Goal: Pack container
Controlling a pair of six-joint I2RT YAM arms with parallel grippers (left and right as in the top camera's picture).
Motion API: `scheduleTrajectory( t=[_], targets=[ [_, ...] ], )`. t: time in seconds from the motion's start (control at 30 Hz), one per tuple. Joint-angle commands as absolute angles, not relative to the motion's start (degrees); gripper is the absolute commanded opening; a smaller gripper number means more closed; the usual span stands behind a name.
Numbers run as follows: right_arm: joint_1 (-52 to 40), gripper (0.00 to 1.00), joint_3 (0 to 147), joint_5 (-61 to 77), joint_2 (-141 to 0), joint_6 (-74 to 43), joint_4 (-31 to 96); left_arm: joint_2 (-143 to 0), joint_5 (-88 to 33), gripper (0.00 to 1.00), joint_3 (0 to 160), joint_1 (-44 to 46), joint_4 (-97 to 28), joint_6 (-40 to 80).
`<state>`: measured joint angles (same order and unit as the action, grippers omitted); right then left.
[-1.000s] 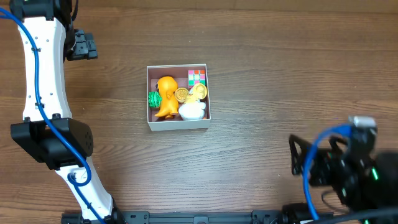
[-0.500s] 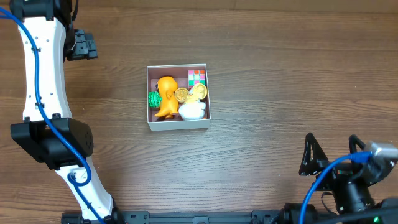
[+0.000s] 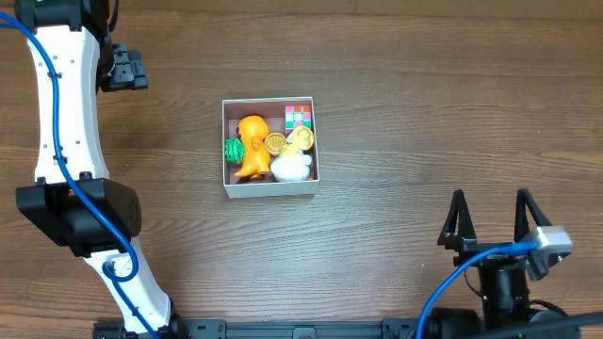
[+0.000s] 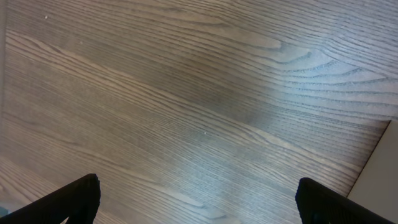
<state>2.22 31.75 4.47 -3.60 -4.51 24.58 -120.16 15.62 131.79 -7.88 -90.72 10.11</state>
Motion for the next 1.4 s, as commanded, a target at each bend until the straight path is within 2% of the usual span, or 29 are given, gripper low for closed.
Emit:
scheduleTrajectory(
  t=[0.0,0.47,1.37],
  targets=[
    [2.26,1.00,25.15,4.67,-0.16,-4.69,18.76,-120.90,15.40,1.00,132.86,-7.90,-90.78,9.02],
    [2.20,1.00,12.75,6.59,-0.19,-4.69,0.03,-120.90,15.40,1.00,132.86,-7.90,-90.78,9.02],
    [2.20,1.00,1.58,8.73,-0.16,-4.69,-7.25,-120.90,15.40,1.00,132.86,-7.90,-90.78,9.02]
  ],
)
